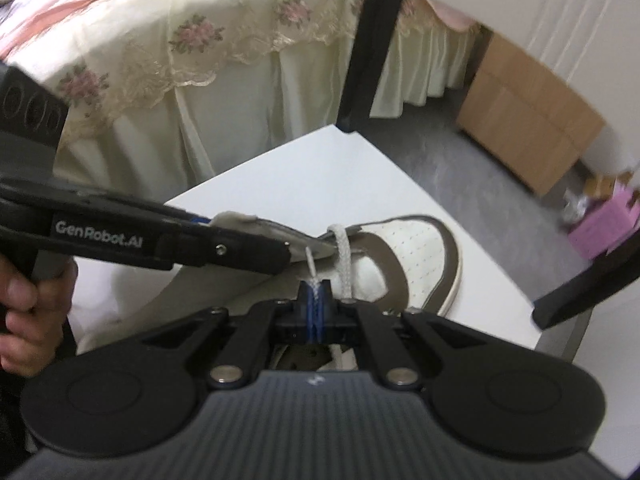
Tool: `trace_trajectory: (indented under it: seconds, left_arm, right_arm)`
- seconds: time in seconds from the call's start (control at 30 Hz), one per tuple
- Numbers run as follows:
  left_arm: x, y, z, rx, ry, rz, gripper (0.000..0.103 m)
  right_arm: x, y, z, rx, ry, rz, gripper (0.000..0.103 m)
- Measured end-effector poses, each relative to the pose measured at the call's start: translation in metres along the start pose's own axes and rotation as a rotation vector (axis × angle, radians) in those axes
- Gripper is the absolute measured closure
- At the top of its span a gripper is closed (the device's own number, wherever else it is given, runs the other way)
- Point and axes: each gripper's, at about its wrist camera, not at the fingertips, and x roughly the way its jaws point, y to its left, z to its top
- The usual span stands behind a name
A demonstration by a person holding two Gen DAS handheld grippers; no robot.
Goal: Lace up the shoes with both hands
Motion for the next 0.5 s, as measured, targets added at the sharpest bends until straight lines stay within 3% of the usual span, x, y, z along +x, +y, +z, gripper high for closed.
trace_trajectory:
  seconds: [0.23, 0.5]
  left_arm:
    - [0.005, 0.005, 0.001, -0.079, 0.006, -0.027, 0.091]
    - [0.009, 0.007, 0.002, -0.093, 0.012, -0.029, 0.091]
  right_arm:
    - [0.012, -0.007, 0.005, 0.102, 0.074, 0.030, 0.100]
    - [0.011, -0.021, 0.001, 0.247, 0.074, 0.073, 0.100]
